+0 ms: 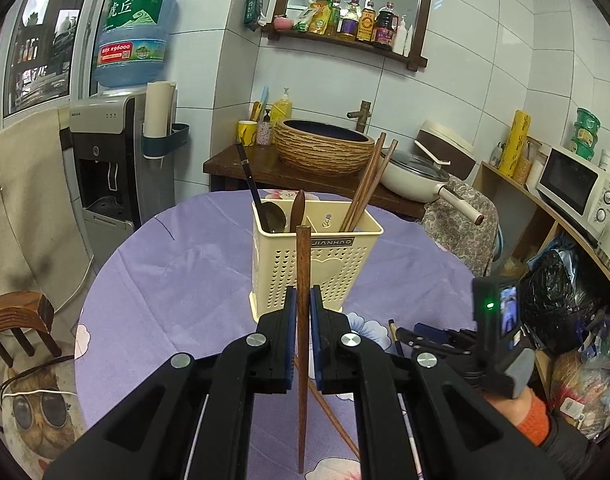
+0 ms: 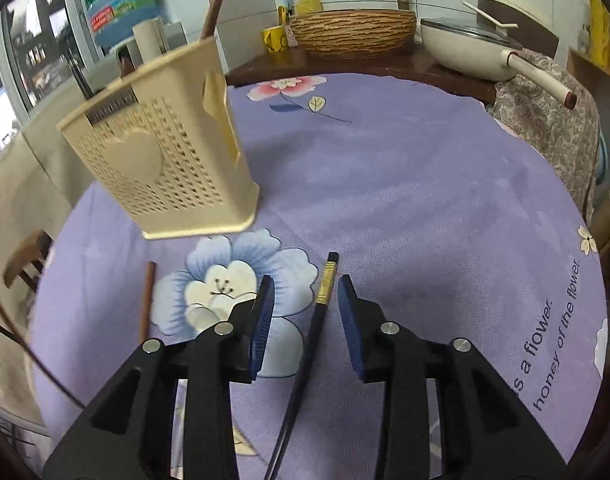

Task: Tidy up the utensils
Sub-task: 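Carry the wooden chopstick with the left tool above the holder while the right tool grips the gold-tipped stick, then lift and carry the gold-tipped stick with the right tool above the holder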

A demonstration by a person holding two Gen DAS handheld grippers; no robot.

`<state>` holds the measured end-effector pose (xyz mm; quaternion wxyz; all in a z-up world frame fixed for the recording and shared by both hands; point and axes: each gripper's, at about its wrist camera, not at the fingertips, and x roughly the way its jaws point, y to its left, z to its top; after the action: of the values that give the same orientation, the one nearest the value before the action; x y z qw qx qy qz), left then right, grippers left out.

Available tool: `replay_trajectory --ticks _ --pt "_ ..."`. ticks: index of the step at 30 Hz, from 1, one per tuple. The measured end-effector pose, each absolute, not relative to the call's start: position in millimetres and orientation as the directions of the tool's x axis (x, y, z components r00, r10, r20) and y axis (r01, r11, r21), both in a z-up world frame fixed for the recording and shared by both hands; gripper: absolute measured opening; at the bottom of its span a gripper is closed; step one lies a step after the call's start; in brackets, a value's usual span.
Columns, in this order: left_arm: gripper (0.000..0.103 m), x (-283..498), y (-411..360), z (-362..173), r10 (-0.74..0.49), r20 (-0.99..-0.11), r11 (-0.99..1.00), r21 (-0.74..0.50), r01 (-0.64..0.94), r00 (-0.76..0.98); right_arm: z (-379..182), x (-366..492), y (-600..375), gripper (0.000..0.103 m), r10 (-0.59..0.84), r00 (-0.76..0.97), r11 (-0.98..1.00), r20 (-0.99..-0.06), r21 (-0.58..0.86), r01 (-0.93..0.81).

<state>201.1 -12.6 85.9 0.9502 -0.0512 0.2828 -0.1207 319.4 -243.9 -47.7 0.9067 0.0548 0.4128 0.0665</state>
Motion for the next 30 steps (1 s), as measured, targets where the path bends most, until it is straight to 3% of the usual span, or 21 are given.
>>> replay_trajectory --ticks 5,14,17,22,30 --pt "0.007 201 -12 86 -0.257 -0.525 0.966 -0.164 0.2 0.812 -69 332 -235 0.03 0.126 0.617 0.991 -0.777 0.122 -0.049" --pt "0.007 201 -12 86 -0.258 -0.524 0.966 -0.167 0.199 0.812 -81 336 -229 0.01 0.039 0.612 0.999 -0.79 0.04 -0.012" --pt "0.007 200 -11 86 -0.258 -0.524 0.966 -0.167 0.199 0.812 -80 336 -230 0.009 0.042 0.609 0.999 -0.792 0.043 -0.013" --pt "0.007 199 -11 87 -0.258 -0.523 0.966 -0.165 0.2 0.812 -76 338 -240 0.008 0.159 0.609 0.984 -0.777 0.177 -0.031" --pt "0.007 199 -7 88 -0.257 -0.524 0.966 -0.169 0.197 0.812 -20 311 -249 0.007 0.325 0.691 0.936 -0.646 0.323 -0.139"
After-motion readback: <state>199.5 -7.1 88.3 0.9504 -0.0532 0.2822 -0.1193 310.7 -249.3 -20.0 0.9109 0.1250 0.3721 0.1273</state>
